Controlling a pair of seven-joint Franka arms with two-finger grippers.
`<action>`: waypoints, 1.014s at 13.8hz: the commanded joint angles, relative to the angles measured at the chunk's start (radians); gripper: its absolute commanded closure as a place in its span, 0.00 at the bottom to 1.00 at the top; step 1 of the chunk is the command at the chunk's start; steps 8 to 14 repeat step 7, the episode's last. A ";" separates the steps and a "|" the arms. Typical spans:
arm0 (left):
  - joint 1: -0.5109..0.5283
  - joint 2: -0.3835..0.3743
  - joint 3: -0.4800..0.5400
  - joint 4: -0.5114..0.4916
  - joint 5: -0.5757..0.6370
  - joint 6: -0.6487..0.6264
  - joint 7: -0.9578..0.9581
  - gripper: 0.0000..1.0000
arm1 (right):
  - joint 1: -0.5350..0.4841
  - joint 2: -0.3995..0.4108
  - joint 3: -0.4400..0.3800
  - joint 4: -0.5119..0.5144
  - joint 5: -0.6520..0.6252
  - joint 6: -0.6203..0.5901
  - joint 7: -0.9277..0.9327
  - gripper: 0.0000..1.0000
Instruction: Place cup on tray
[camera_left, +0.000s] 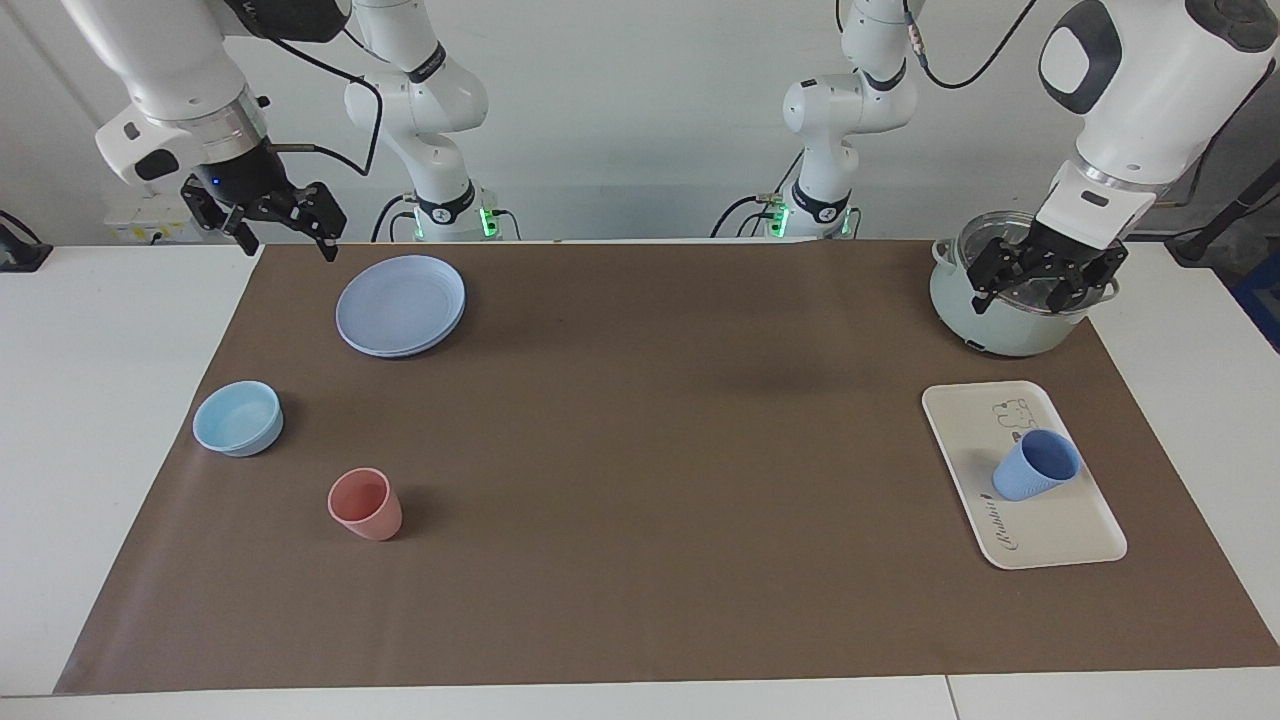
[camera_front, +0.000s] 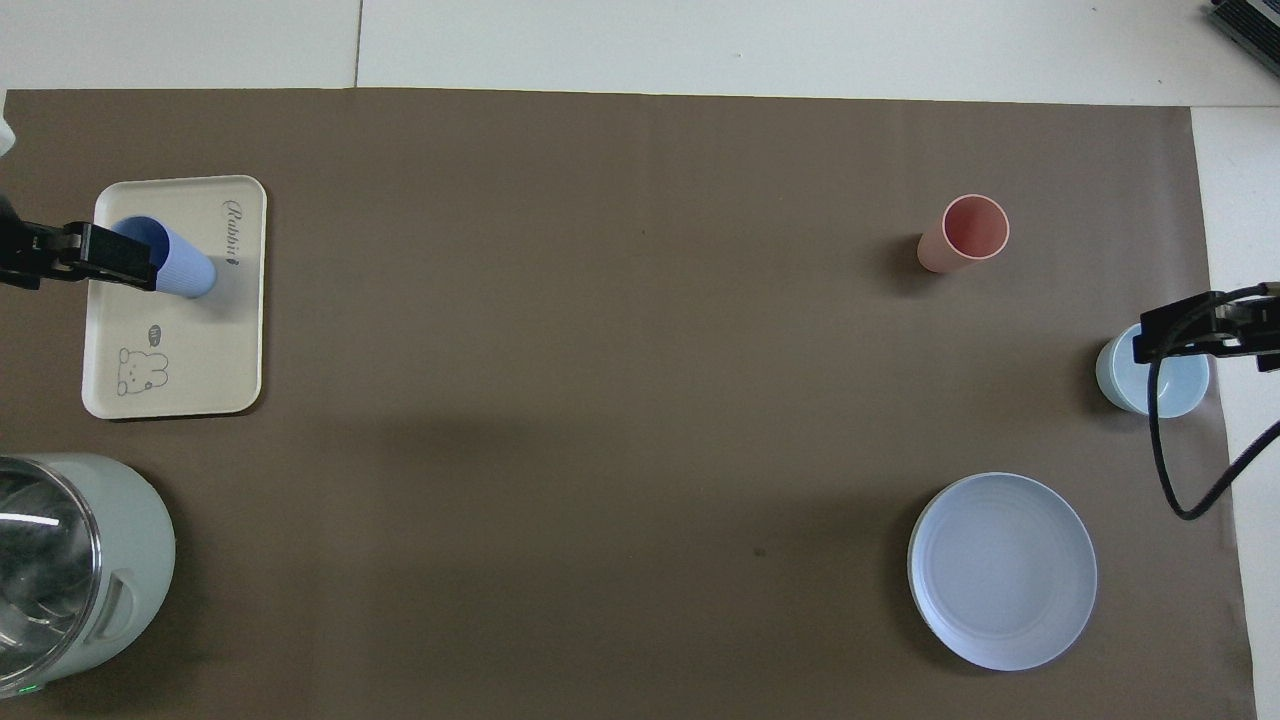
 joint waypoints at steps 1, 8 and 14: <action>-0.005 -0.056 0.007 -0.019 0.010 -0.054 -0.005 0.00 | -0.006 0.013 0.004 0.021 0.009 -0.006 0.010 0.00; -0.008 -0.066 -0.001 -0.017 0.024 -0.076 -0.005 0.00 | -0.008 0.013 0.003 0.019 0.007 -0.004 0.013 0.00; -0.008 -0.066 -0.001 -0.017 0.024 -0.076 -0.005 0.00 | -0.008 0.013 0.003 0.019 0.007 -0.004 0.013 0.00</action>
